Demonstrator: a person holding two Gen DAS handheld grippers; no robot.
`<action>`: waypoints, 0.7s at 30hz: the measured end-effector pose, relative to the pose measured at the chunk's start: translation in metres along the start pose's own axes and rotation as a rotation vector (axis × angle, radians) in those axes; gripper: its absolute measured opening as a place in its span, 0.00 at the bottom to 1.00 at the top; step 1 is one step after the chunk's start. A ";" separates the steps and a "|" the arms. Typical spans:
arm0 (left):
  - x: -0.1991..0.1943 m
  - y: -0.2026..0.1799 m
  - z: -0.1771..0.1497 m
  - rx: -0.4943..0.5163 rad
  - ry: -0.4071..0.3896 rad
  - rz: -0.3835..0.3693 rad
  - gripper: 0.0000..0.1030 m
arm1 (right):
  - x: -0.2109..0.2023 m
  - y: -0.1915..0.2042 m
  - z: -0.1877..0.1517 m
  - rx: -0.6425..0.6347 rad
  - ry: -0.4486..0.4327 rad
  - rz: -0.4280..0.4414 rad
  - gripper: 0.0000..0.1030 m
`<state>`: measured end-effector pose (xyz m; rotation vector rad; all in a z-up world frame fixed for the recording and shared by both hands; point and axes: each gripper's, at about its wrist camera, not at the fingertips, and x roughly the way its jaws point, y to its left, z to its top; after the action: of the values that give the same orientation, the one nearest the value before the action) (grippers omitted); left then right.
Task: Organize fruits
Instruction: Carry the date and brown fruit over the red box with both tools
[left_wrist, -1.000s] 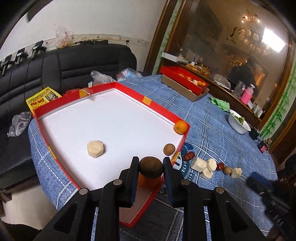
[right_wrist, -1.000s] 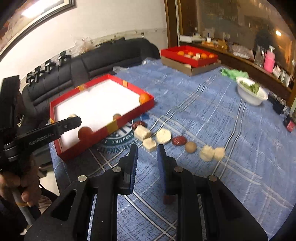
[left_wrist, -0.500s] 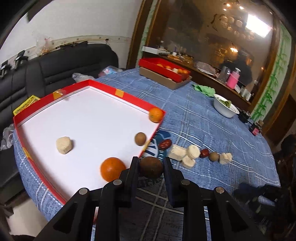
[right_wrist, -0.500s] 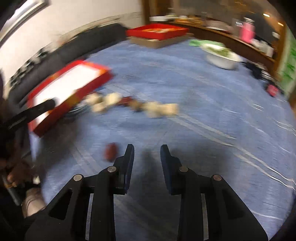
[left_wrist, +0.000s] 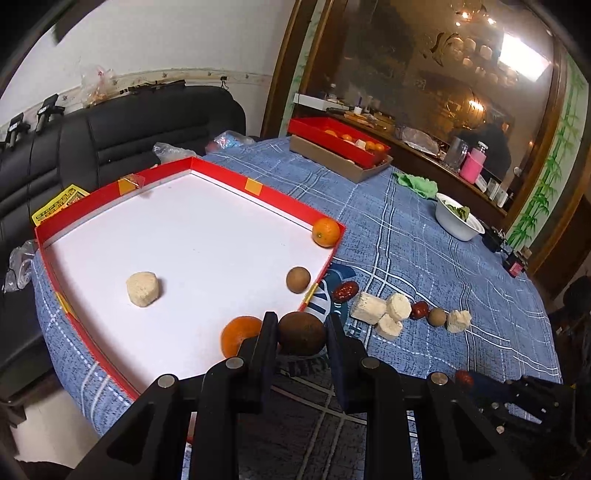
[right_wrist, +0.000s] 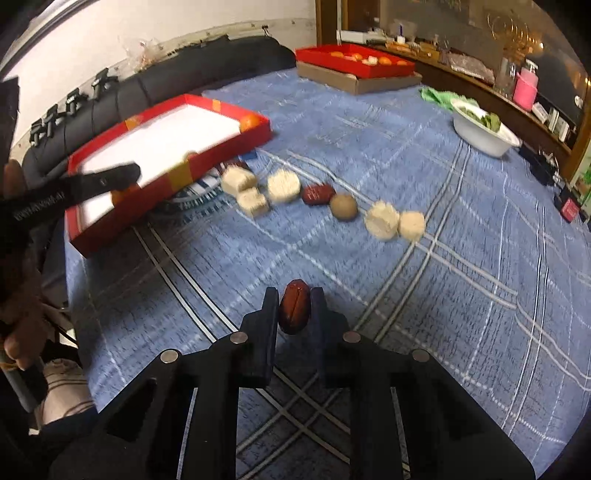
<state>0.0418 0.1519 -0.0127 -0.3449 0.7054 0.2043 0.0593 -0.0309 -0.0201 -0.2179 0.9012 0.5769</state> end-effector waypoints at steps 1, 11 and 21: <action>-0.002 0.001 0.001 -0.002 -0.004 -0.003 0.24 | -0.002 0.002 0.002 -0.003 -0.008 0.002 0.16; -0.018 0.010 0.006 -0.021 -0.041 -0.005 0.24 | -0.013 0.028 0.029 -0.033 -0.087 0.055 0.16; -0.031 0.034 0.015 -0.053 -0.077 0.049 0.24 | -0.007 0.047 0.057 -0.041 -0.135 0.113 0.16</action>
<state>0.0183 0.1867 0.0104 -0.3684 0.6333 0.2815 0.0686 0.0289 0.0227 -0.1633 0.7744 0.7067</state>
